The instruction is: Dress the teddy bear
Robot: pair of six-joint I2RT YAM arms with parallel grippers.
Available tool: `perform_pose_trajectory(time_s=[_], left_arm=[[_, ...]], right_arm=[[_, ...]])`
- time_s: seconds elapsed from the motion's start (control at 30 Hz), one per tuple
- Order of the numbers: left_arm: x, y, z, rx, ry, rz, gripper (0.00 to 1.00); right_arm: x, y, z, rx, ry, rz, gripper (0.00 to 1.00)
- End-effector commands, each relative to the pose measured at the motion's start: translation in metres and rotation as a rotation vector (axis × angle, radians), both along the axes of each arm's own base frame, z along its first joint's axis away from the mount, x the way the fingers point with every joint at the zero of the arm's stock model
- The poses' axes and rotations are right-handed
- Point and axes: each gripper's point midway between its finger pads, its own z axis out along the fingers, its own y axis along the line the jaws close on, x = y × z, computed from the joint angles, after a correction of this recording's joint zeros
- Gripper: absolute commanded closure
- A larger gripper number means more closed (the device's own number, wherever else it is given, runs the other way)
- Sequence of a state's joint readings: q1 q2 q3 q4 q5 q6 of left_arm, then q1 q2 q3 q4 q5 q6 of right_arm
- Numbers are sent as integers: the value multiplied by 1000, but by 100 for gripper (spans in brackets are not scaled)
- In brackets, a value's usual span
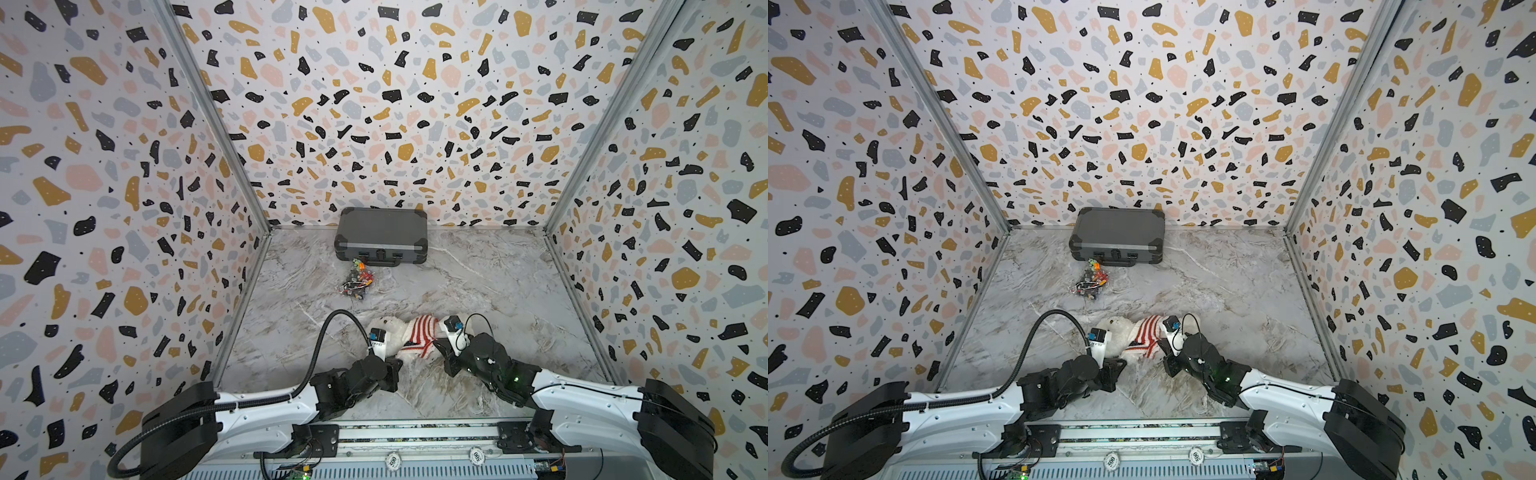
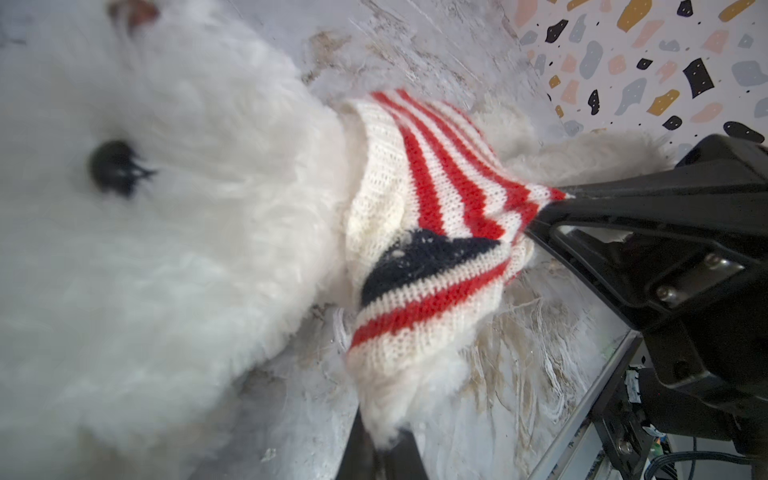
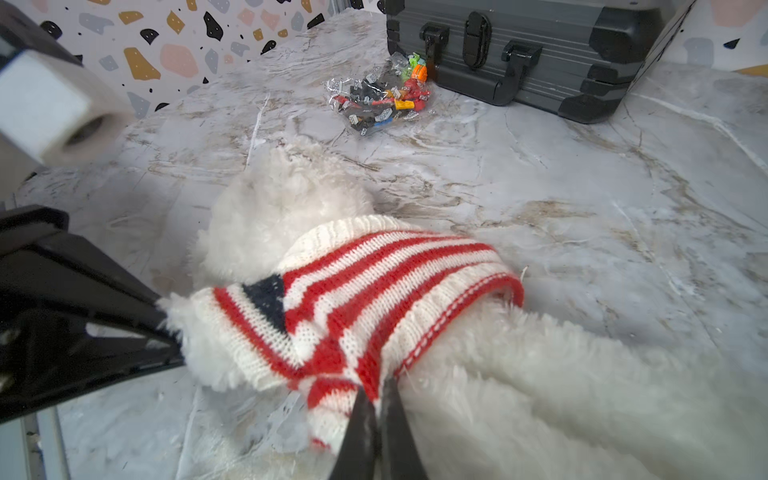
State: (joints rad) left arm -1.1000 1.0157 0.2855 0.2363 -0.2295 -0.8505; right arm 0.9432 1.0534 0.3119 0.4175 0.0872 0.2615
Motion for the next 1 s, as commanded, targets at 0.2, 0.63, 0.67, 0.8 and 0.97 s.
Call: perform_pose_trajectory(time_s=[0.2, 0.63, 0.67, 0.8, 0.97], left_arm=[[4, 40, -25, 161, -11, 32, 100], [-3, -12, 21, 113, -97, -220, 100], [-4, -12, 18, 131, -94, -230, 100], [-5, -13, 8, 151, -73, -242, 100], [-9, -13, -4, 143, -48, -241, 100]], right_arm=[[16, -17, -3, -34, 4, -90, 100], [-5, 18, 14, -24, -24, 72, 57], [-6, 19, 18, -28, -35, 76, 54], [-5, 26, 36, -29, -69, 94, 44], [5, 39, 39, -84, -92, 119, 39]])
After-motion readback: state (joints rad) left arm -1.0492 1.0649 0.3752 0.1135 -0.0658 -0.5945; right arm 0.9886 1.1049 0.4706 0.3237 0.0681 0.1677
